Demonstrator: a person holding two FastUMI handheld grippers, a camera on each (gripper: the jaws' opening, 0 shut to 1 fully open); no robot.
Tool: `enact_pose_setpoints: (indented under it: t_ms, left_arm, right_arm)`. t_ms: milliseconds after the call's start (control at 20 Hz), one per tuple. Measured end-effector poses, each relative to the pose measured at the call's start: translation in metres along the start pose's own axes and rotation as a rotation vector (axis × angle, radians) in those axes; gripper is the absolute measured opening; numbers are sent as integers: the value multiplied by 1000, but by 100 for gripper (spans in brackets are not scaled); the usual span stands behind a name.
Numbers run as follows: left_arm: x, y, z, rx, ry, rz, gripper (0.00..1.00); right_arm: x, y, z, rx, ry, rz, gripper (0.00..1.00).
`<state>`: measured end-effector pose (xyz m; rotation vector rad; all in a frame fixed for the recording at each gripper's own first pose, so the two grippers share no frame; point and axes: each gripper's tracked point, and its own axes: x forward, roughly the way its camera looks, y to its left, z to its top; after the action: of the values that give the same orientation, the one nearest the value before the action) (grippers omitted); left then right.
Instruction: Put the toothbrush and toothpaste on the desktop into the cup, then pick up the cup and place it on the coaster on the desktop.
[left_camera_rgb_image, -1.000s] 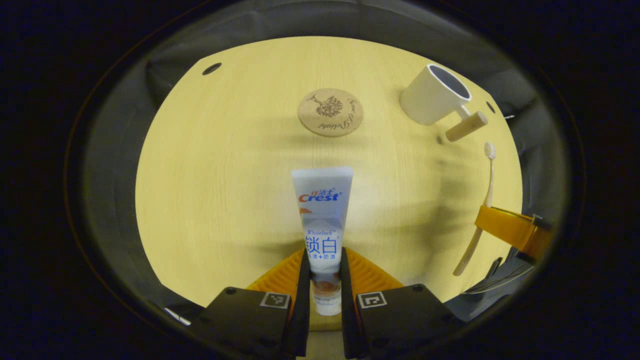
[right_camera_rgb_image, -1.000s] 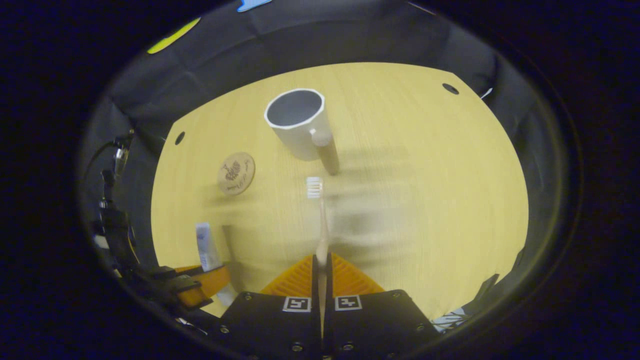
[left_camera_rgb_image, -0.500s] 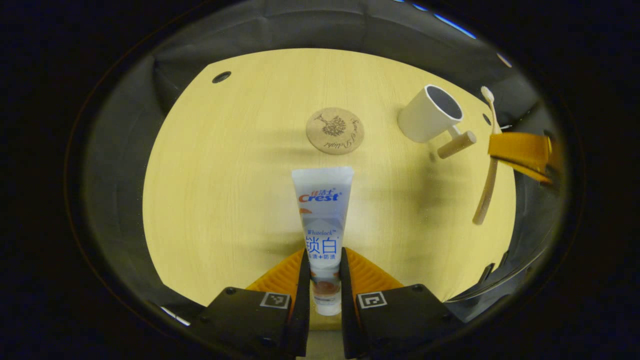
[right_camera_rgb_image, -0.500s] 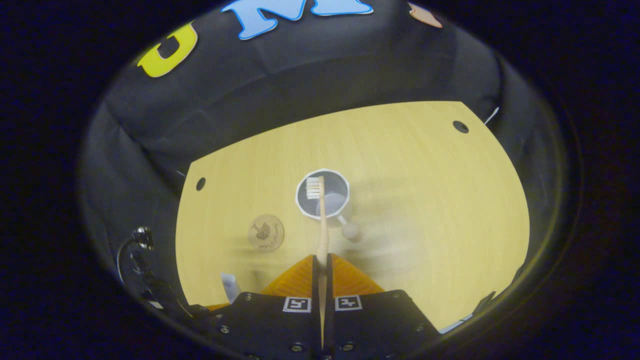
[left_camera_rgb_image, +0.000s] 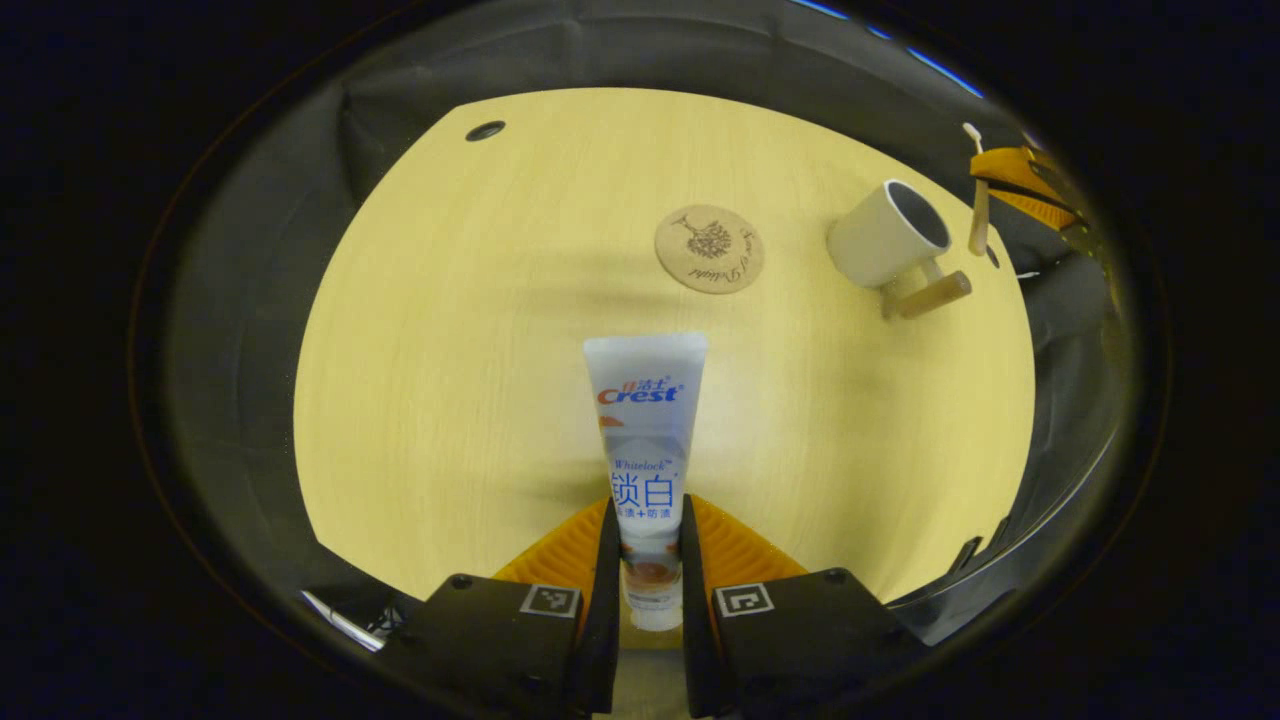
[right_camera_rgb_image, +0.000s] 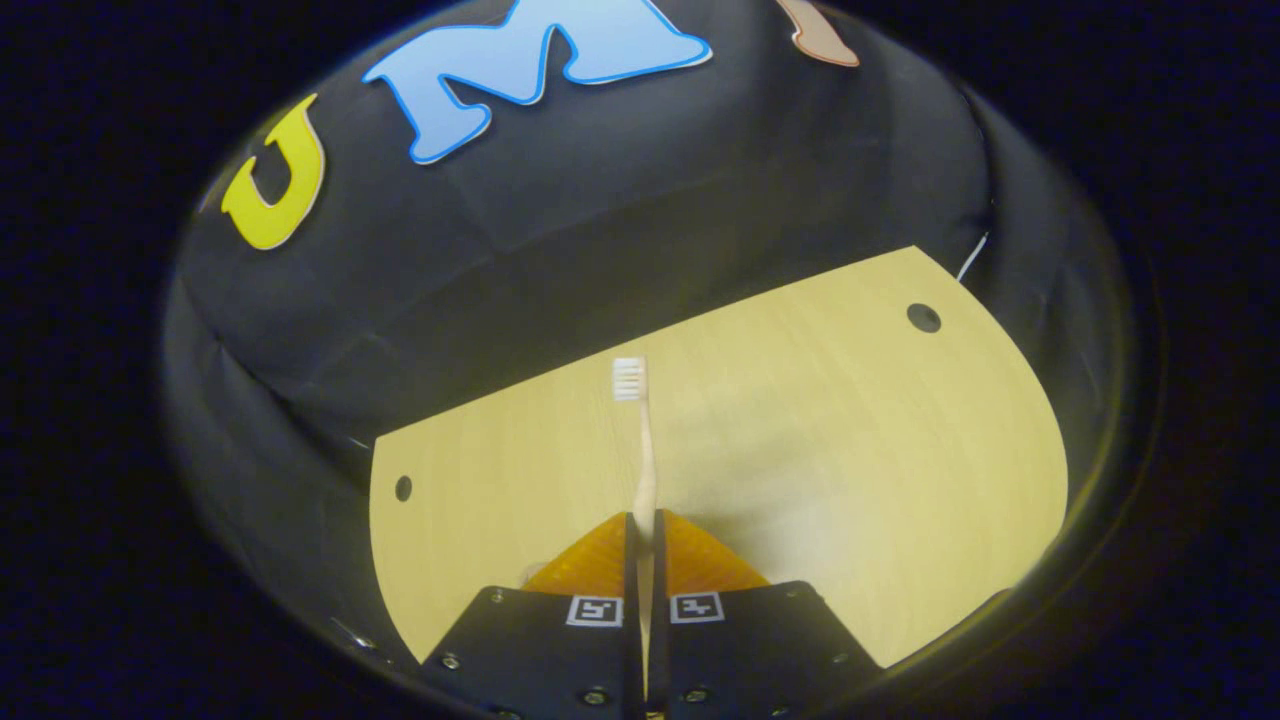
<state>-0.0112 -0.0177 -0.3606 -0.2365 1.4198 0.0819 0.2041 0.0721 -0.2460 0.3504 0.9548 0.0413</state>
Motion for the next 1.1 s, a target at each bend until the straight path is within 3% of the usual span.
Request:
enact_pose_setpoints:
  t_ms: [250, 400, 450, 500, 600, 650, 1100]
  left_arm:
    - [-11, 11, 1, -29, 18, 12, 35]
    - [-22, 13, 13, -34, 24, 22, 35]
    - [-26, 12, 18, -33, 25, 24, 40]
    - [-30, 12, 23, -32, 26, 25, 35]
    - [-24, 14, 4, -24, 24, 27, 35]
    - [-33, 10, 25, -18, 22, 28, 35]
    - [-46, 2, 48, 56, -80, 41, 35]
  right_arm:
    - [31, -1, 0, 8, 3, -15, 2]
    - [39, 6, 4, -32, -55, -1, 3]
    - [39, 10, 5, -45, -83, 9, 2]
    - [39, 11, 4, -52, -110, 21, 3]
    - [40, 13, 1, -57, -140, 37, 3]
    - [42, 14, -3, -56, -143, 43, 3]
    - [44, 9, -19, -97, -116, 40, 8]
